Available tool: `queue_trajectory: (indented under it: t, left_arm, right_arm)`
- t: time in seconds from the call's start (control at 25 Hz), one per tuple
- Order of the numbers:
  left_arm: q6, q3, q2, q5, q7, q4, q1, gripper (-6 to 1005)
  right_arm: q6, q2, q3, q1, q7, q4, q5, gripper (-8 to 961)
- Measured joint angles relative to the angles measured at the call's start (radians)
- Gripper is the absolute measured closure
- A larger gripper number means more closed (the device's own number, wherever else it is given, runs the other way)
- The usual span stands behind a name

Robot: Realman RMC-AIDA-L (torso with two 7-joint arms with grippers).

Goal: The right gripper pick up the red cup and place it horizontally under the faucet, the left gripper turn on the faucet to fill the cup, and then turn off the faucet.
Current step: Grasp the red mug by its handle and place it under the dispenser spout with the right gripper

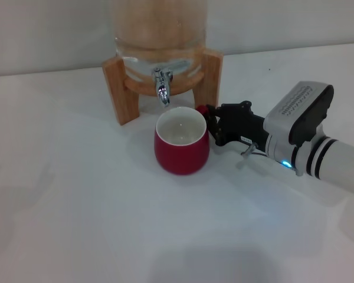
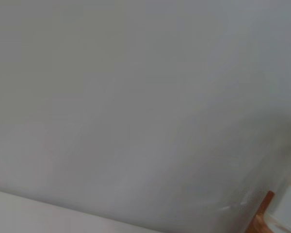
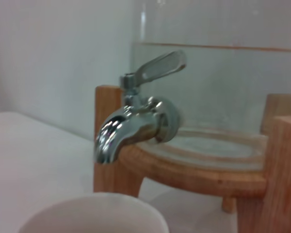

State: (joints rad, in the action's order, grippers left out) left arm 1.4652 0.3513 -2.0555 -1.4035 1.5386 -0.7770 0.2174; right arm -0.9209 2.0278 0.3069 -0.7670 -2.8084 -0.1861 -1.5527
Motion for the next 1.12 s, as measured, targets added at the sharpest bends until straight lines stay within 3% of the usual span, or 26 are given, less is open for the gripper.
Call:
queue_trajectory:
  t: [1.12]
  left_arm:
    - [0.001,0.0,-0.004,0.0,0.0,-0.001,-0.004,123]
  right_arm:
    - [0.025,0.0,-0.077,-0.023,-0.027,-0.063,0.003,840]
